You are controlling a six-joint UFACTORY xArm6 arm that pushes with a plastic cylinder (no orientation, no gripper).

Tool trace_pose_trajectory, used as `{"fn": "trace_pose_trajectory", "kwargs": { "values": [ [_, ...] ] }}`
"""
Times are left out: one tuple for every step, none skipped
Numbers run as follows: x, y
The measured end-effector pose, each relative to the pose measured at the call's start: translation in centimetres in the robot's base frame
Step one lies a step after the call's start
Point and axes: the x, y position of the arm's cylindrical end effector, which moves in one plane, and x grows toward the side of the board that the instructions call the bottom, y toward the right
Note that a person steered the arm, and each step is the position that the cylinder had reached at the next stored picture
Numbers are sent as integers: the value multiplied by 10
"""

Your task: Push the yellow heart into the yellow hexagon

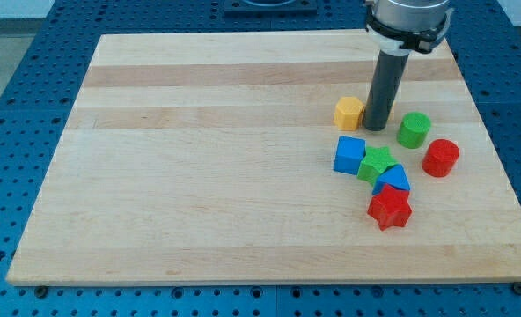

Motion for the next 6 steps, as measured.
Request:
{"fn": "trace_pose_trajectory", "kwargs": {
  "values": [
    [-6,0],
    [-35,28],
    [-42,53],
    [-78,53],
    [-100,68],
    [-129,83]
  ]
}}
